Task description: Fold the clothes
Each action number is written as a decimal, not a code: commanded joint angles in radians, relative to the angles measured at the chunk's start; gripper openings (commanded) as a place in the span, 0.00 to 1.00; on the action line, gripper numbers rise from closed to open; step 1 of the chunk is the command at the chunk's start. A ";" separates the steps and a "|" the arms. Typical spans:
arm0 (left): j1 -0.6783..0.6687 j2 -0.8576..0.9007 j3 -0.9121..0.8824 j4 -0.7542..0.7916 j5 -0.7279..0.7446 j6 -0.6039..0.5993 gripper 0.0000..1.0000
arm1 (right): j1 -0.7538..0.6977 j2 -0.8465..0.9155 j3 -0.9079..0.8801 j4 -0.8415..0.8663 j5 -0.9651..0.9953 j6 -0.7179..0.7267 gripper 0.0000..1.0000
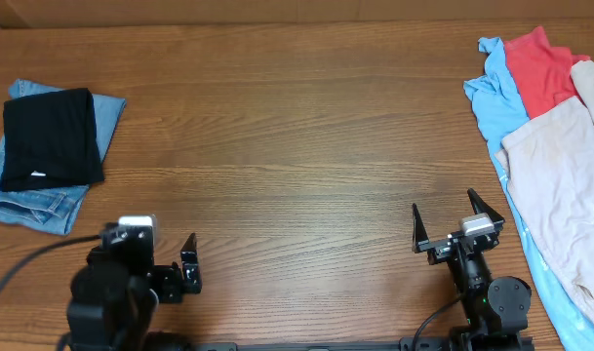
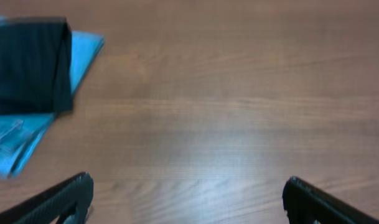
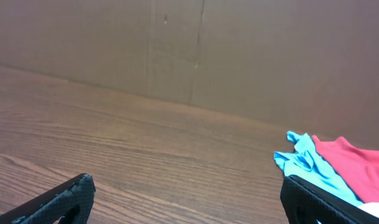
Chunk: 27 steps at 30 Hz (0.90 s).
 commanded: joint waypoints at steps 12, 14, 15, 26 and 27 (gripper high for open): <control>0.120 -0.385 -0.645 0.726 0.129 0.031 1.00 | -0.002 -0.009 -0.011 0.005 0.010 0.000 1.00; 0.119 -0.385 -0.684 0.809 0.129 0.083 1.00 | -0.002 -0.009 -0.011 0.005 0.010 0.000 1.00; 0.119 -0.385 -0.720 0.878 0.127 0.120 1.00 | -0.002 -0.009 -0.011 0.004 0.010 0.000 1.00; 0.117 -0.385 -0.790 0.904 0.105 0.137 1.00 | -0.002 -0.009 -0.011 0.005 0.010 0.000 1.00; 0.117 -0.385 -0.790 0.904 0.105 0.137 1.00 | -0.002 -0.009 -0.011 0.005 0.010 0.000 1.00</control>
